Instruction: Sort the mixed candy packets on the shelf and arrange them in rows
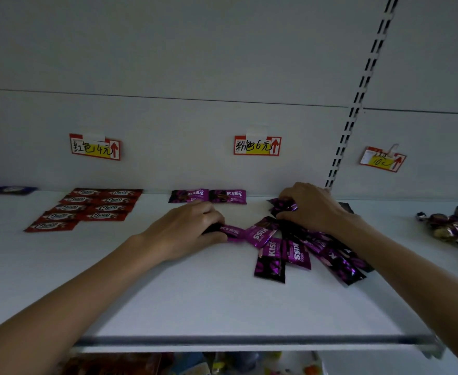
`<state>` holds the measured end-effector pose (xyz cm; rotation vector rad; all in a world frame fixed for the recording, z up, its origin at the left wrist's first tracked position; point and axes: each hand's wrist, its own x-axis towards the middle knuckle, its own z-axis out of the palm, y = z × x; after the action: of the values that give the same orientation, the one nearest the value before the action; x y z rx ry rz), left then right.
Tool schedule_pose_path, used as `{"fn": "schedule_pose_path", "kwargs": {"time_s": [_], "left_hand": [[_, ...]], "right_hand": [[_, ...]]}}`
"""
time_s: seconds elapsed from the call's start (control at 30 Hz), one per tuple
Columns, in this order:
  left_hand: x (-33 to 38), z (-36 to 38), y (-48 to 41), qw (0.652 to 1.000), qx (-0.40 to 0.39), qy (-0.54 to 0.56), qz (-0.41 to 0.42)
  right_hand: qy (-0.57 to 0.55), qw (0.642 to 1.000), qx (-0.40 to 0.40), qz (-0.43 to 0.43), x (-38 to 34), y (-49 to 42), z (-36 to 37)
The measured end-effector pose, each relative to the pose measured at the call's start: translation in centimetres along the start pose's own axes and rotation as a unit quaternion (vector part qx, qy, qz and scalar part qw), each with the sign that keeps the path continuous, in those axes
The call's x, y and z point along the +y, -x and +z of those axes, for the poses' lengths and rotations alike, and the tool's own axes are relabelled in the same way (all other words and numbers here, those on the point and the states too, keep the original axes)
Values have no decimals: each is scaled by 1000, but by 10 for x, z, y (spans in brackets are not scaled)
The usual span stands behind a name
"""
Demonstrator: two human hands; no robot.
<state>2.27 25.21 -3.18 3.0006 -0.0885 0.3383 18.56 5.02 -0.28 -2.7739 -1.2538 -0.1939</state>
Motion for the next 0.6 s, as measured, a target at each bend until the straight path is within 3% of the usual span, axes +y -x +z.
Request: {"fn": "schedule_pose_path", "kwargs": {"time_s": [0.13,0.3,0.47,0.6], "left_hand": [[-3,-5,1,998,66,-1,-18],[-6,-7,-13,983,111,123,-84],[-12,-5,-15,975,128,145,-108],[-12,-12,-13,966,132,194,-105]], "right_hand": [[-19,998,40,-41,-7,3,-4],[-240,957,160,-15,-25,0,-16],[-342,934,101,14,-34,-7,-16],[-453,886,67,75,-30,-15,-12]]}}
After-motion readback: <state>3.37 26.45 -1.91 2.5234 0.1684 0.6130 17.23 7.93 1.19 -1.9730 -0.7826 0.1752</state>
